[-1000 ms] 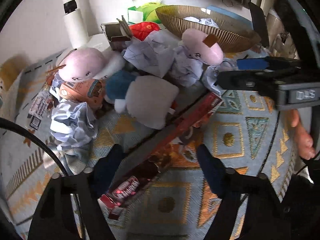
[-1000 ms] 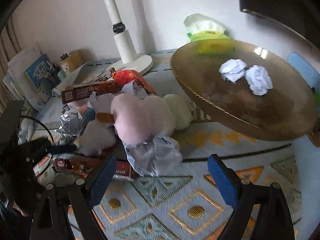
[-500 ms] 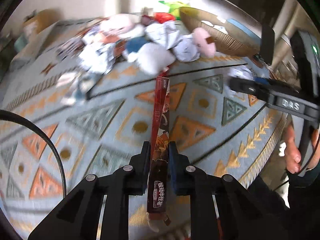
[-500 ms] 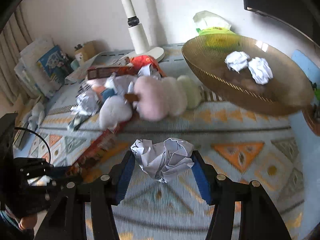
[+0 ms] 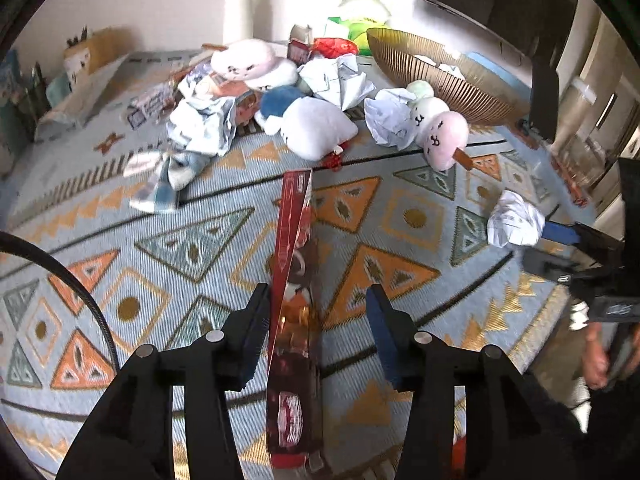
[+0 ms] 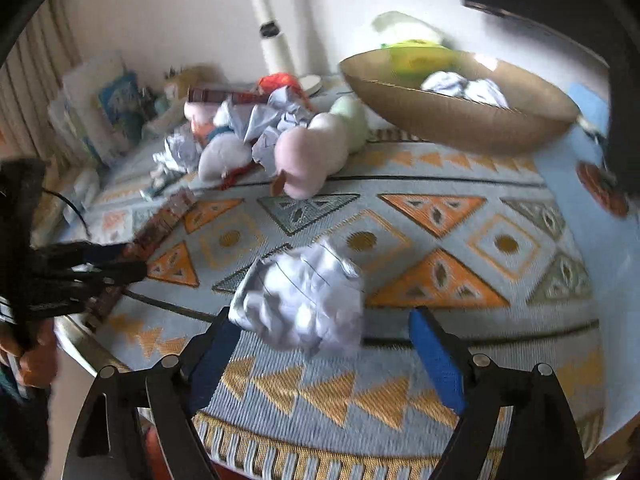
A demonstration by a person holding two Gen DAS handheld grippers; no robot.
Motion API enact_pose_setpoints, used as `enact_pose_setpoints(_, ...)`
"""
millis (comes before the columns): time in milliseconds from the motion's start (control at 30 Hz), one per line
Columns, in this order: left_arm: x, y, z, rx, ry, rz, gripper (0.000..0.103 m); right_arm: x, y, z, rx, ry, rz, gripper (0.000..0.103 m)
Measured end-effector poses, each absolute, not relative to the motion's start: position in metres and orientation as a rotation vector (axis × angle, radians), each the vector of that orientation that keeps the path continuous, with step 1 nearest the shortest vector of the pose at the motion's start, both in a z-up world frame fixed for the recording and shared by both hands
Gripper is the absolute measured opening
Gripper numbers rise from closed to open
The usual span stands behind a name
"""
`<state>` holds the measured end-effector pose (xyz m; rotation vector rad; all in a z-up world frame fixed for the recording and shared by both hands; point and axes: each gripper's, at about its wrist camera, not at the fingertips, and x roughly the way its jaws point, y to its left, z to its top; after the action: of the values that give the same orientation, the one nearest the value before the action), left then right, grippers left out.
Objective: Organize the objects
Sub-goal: 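Carry red snack box and paper ball toward the golden bowl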
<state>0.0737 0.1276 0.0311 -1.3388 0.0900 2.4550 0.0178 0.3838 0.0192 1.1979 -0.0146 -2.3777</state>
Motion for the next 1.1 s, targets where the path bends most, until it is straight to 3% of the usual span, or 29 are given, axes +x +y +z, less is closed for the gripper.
enact_pose_setpoints(200,0.077,0.131,0.027,-1.293,0.190,2.509,0.045,0.016,0.383,0.021,1.211,-0.133,-2.347,0.086)
enact_pose_setpoints(267,0.080,0.130,0.027,-1.270,0.199,2.526,0.025,0.015,0.374,0.020,1.206,-0.105,-2.356,0.086)
enact_pose_setpoints(367,0.078,0.134,0.027,-1.275,0.168,2.540,0.014,0.008,0.363,0.020,1.215,-0.057,-2.389,0.086)
enact_pose_setpoints(567,0.079,0.130,0.027,-1.283,0.117,2.544,0.014,-0.004,0.355,0.020,1.208,-0.078,-2.357,0.085)
enact_pose_setpoints(700,0.084,0.131,0.030,-1.261,0.097,2.549,0.014,-0.002,0.351,0.020,1.194,-0.049,-2.382,0.058)
enact_pose_setpoints(1100,0.082,0.154,0.086,-1.089,0.092,2.560,0.014,0.038,0.346,0.051,0.970,0.241,-2.443,0.058)
